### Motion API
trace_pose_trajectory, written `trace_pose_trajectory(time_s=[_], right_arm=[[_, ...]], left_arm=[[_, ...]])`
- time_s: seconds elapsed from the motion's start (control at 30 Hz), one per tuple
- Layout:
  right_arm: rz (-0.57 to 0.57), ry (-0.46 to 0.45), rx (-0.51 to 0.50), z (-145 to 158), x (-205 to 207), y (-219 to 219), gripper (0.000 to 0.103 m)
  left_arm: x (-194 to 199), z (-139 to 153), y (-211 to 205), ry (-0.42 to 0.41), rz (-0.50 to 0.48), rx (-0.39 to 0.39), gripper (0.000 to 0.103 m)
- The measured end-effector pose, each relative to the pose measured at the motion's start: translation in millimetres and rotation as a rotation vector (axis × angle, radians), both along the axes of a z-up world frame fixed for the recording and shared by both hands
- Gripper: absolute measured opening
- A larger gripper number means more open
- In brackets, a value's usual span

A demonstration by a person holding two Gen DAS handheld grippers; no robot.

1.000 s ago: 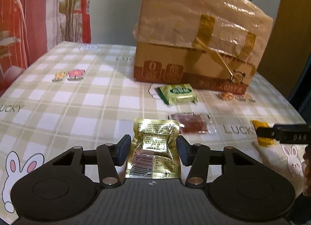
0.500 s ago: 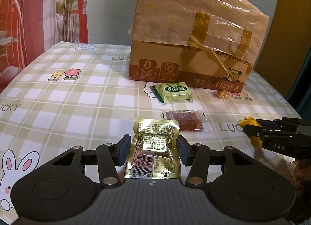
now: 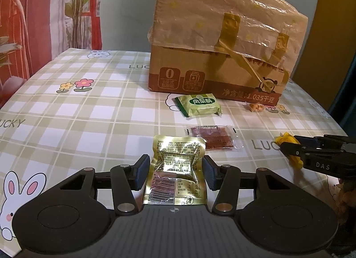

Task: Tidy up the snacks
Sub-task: 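Carry the gold foil pack and yellow packet over the box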

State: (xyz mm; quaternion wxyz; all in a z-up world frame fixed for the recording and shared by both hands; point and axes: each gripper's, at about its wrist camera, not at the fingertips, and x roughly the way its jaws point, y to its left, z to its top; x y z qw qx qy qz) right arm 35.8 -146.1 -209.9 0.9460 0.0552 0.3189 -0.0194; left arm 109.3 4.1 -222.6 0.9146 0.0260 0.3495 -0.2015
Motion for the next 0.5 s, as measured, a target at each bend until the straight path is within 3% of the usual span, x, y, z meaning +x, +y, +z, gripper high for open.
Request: trace_pose_trajectory(time_s=[0.5], right_arm=[[-0.003, 0.008, -0.001, 0.7, -1.9, 3.5, 0.041]], left_arm=[[1.6, -0.7, 0.7, 0.001, 0.002, 0.005, 0.054]])
